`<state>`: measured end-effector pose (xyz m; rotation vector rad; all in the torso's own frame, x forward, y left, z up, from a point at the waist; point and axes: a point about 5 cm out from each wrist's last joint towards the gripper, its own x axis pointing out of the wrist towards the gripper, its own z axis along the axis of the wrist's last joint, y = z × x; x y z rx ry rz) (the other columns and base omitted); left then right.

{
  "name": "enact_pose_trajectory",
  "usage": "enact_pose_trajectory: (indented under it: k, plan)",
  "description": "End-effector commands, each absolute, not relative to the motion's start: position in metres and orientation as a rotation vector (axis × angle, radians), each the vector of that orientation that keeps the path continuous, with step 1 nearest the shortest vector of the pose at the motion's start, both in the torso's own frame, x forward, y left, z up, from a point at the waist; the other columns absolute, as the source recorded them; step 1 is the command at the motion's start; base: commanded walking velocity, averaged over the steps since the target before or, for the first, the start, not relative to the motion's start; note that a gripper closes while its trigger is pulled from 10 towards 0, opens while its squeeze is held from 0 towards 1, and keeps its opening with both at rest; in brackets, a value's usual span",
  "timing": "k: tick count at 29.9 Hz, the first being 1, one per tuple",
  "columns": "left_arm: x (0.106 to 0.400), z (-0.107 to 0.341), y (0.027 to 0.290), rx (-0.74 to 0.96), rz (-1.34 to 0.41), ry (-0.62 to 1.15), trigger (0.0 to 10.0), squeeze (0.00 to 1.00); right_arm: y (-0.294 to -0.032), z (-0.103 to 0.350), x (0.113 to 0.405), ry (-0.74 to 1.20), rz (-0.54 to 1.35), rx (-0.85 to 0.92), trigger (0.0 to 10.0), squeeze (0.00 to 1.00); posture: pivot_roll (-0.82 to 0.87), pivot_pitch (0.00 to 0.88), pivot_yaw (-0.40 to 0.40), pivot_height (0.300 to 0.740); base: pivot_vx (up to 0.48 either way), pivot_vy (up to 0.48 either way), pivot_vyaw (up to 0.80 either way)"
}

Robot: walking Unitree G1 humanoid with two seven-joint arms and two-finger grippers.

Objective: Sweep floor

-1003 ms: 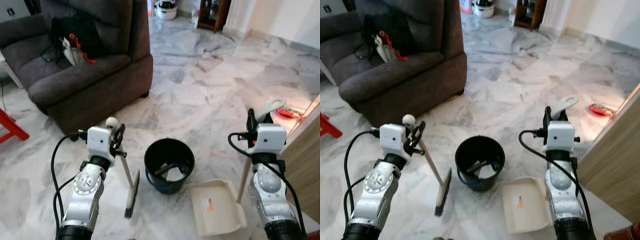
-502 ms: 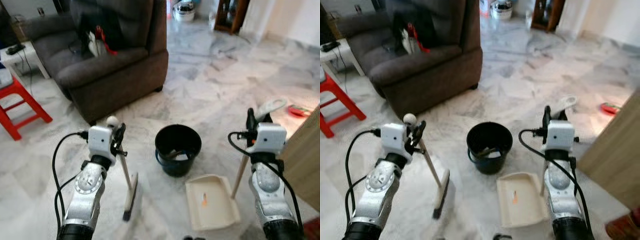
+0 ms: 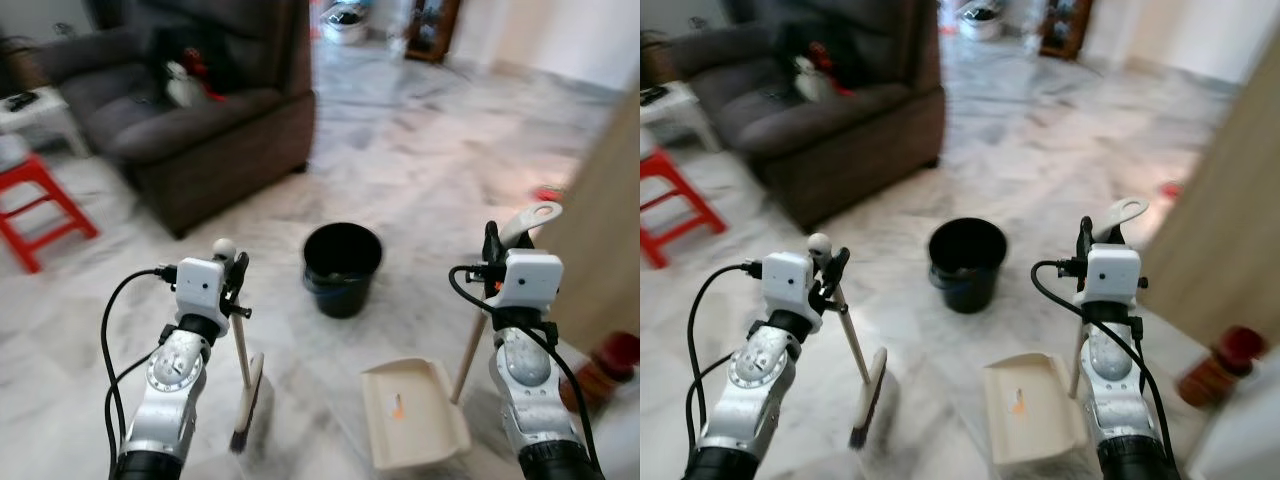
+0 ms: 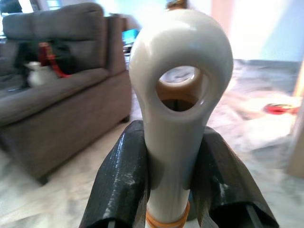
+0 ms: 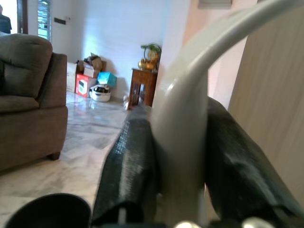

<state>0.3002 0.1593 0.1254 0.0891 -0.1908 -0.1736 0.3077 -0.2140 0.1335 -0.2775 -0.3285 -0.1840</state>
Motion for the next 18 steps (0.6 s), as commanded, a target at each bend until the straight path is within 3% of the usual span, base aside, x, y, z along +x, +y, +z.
enact_pose_trajectory:
  k: [1, 18]
  plan:
    - [0.3032, 0.1386, 0.1569, 0.086, -0.181, -0.255, 10.0, 0.0, -0.2148, 0.1435, 0.3096, -0.365, -0.187, -0.28, 10.0, 0.0, 0.01, 0.07, 0.029, 0.74, 0.0, 0.0, -0.8]
    - [0.3047, 0.1397, 0.1557, 0.092, -0.193, -0.26, 10.0, 0.0, -0.2192, 0.139, 0.3093, -0.332, -0.21, -0.283, 10.0, 0.0, 0.01, 0.045, 0.034, 0.74, 0.0, 0.0, -0.8]
